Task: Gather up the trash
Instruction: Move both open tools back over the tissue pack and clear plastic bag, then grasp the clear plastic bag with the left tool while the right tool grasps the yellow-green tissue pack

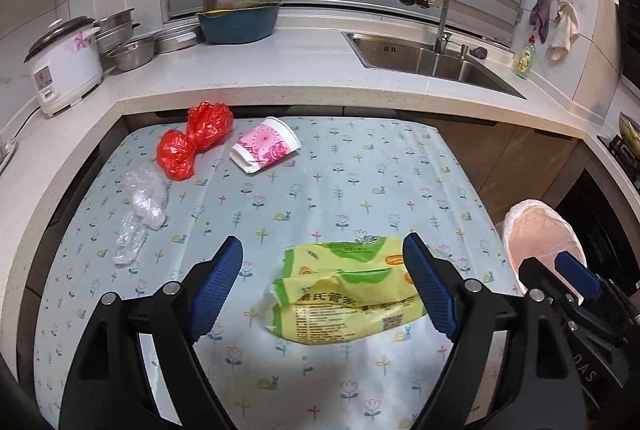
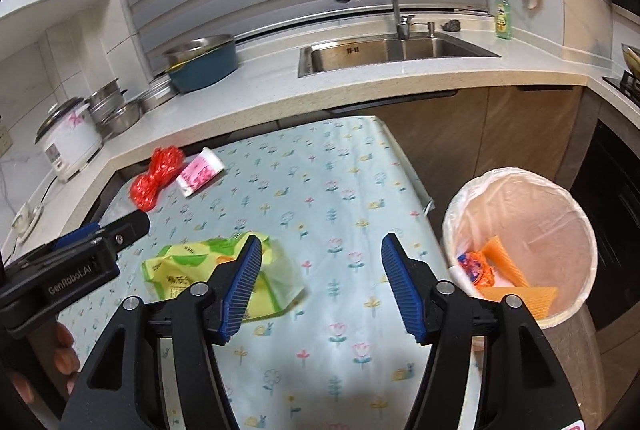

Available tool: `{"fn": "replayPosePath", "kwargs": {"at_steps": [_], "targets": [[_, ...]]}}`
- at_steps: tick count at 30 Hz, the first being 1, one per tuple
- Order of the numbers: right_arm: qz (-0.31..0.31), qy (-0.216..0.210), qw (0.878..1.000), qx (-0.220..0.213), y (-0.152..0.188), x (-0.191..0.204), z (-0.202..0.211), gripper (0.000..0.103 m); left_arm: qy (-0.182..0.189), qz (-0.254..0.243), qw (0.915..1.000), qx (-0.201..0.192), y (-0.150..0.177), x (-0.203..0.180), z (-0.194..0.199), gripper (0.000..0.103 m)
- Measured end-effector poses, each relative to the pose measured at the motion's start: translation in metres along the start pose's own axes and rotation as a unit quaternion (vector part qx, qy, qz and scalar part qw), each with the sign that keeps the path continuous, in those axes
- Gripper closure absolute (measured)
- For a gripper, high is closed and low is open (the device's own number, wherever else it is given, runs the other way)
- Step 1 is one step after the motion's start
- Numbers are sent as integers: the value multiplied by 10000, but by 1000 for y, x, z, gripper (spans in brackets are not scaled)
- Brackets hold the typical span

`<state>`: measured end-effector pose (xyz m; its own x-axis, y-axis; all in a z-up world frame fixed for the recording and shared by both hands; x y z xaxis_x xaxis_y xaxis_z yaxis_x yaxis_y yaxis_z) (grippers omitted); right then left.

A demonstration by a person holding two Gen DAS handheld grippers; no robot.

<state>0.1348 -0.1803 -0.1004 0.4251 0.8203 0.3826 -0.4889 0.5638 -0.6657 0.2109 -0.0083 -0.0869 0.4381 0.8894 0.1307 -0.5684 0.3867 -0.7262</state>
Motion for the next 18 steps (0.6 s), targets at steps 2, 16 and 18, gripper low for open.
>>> {"fn": "replayPosePath", "kwargs": {"at_steps": [2, 16, 18], "targets": [[15, -12, 10000, 49, 6, 6, -5, 36, -86, 29, 10000, -10, 3, 11, 1, 22], [298, 30, 9984, 477, 42, 35, -48, 22, -368, 371, 9985, 133, 25, 80, -13, 17], [336, 67, 9980, 523, 46, 37, -55, 22, -421, 440, 9980, 186, 31, 92, -18, 16]]}}
Point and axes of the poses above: each gripper's, at about its wrist camera, not at the fingertips, and z roughly against the way its jaws point, x to its left, y to its underside, the point moved 9 cm from there along -z, roughly the way its jaws point, and after that the axes turned 15 degrees about -z, right-handed, at the moved point
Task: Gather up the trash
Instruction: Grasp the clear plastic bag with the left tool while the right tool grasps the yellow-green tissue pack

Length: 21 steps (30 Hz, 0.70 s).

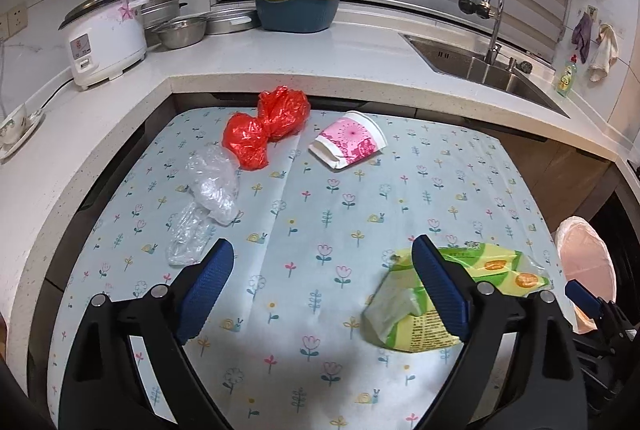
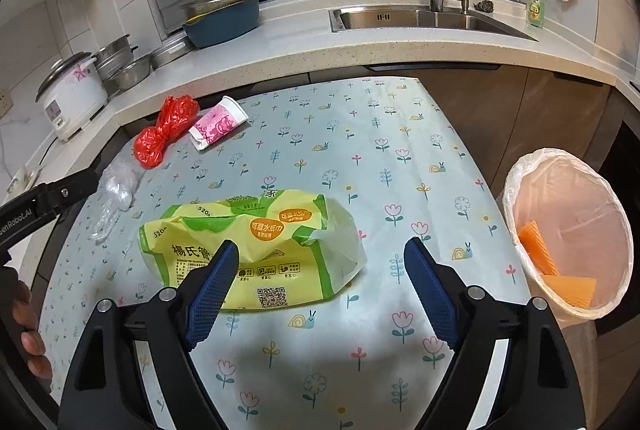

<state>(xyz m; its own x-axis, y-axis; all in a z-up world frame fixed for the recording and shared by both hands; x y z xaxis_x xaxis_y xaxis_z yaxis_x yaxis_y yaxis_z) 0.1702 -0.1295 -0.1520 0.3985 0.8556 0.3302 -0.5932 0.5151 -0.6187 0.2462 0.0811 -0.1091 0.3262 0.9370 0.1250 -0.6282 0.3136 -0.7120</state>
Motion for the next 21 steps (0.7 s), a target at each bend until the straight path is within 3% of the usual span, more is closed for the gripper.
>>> {"fn": "replayPosePath", "kwargs": {"at_steps": [8, 21], "targets": [[-43, 114, 9998, 181, 2, 3, -36, 19, -181, 386, 9988, 230, 11, 57, -30, 12], [-309, -38, 9990, 312, -14, 20, -85, 20, -201, 460, 9968, 629, 5, 112, -113, 10]]}}
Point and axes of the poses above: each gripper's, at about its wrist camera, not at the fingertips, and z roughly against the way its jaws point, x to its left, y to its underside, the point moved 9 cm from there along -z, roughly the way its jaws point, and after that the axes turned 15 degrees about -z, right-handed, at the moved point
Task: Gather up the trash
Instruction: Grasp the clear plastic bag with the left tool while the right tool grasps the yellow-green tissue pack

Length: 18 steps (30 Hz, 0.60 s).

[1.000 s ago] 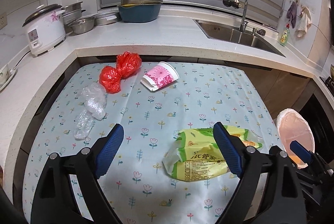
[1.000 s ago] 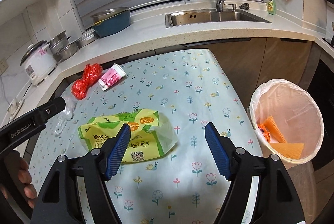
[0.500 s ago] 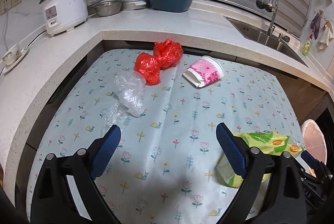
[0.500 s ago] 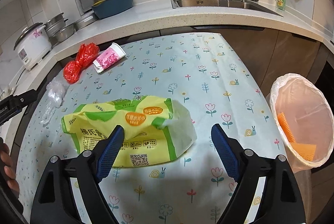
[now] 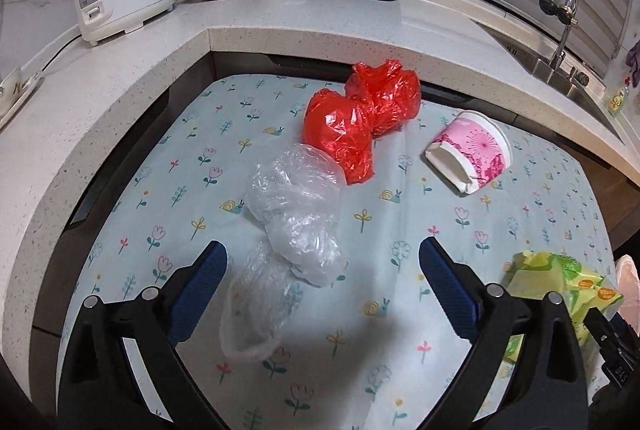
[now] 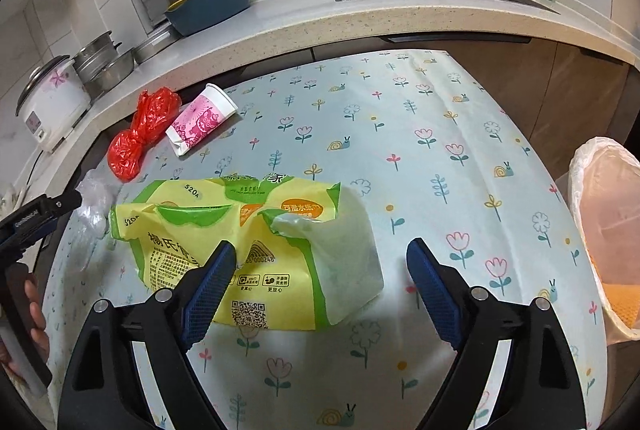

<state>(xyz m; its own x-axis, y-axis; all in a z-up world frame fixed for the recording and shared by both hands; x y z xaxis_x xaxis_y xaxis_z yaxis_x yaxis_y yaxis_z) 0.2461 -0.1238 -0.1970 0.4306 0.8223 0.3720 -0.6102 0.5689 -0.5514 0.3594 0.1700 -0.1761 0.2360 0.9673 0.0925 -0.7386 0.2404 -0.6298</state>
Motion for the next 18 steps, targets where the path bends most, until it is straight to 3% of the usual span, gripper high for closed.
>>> {"fn": "replayPosePath", "kwargs": {"at_steps": [3, 6, 8, 11, 13, 15, 17, 18], "targets": [[-44, -39, 10000, 51, -2, 4, -8, 28, 17, 71, 9999, 114, -2, 8, -20, 11], [-63, -48, 9999, 129, -2, 8, -17, 42, 37, 100, 9998, 194, -3, 12, -34, 12], [-102, -69, 9998, 153, -1, 10, -22, 47, 83, 93, 9996, 246, -3, 12, -42, 18], [-120, -95, 9998, 131, -1, 13, -24, 55, 187, 96, 9991, 357, 0, 10, -51, 38], [-143, -128, 9997, 119, -1, 14, -24, 60, 253, 115, 9987, 420, 3, 7, -55, 61], [-144, -150, 9997, 87, -3, 15, -21, 67, 252, 106, 9987, 427, 5, 3, -54, 66], [-165, -176, 9997, 52, -5, 16, -17, 83, 327, 95, 9987, 391, 5, -4, -48, 71], [-178, -191, 9996, 50, -6, 16, -15, 83, 356, 85, 9987, 366, 5, -9, -44, 72]]}}
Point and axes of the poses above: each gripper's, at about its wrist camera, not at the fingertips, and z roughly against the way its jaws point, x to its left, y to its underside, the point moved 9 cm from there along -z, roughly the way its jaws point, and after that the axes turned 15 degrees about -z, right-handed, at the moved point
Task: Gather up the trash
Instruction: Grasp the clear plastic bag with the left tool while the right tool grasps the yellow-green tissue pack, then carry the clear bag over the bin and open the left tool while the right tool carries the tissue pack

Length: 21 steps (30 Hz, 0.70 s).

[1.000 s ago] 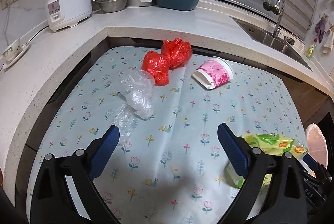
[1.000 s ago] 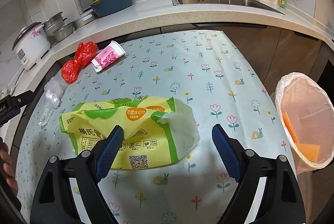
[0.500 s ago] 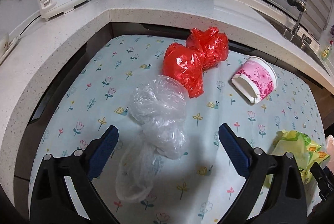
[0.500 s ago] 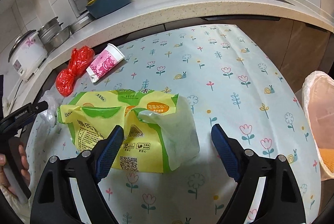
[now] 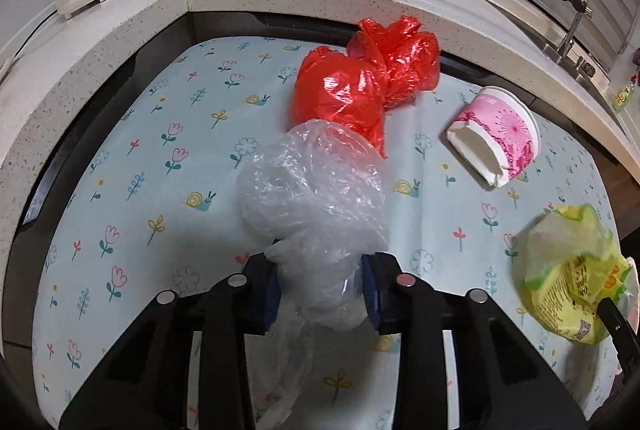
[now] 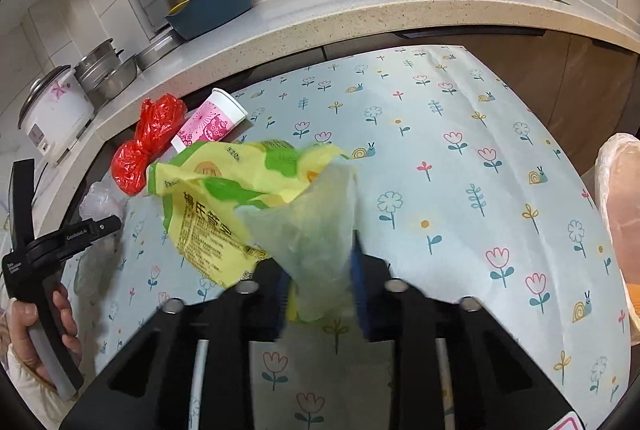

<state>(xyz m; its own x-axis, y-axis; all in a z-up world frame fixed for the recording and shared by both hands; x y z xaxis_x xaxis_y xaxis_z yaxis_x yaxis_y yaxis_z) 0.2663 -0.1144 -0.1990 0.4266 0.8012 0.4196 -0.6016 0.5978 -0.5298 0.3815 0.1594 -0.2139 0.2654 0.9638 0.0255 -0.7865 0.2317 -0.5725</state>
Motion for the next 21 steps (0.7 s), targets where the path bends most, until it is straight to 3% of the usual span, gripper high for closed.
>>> {"fn": "replayPosePath", "kwargs": {"at_steps": [11, 21], "targets": [[-113, -93, 9988, -472, -20, -12, 57, 84, 423, -458, 9971, -440, -3, -87, 68, 74], [-477, -139, 9943, -946, -37, -58, 124, 84, 878, -1007, 9886, -693, 5, -184, 123, 74]]}}
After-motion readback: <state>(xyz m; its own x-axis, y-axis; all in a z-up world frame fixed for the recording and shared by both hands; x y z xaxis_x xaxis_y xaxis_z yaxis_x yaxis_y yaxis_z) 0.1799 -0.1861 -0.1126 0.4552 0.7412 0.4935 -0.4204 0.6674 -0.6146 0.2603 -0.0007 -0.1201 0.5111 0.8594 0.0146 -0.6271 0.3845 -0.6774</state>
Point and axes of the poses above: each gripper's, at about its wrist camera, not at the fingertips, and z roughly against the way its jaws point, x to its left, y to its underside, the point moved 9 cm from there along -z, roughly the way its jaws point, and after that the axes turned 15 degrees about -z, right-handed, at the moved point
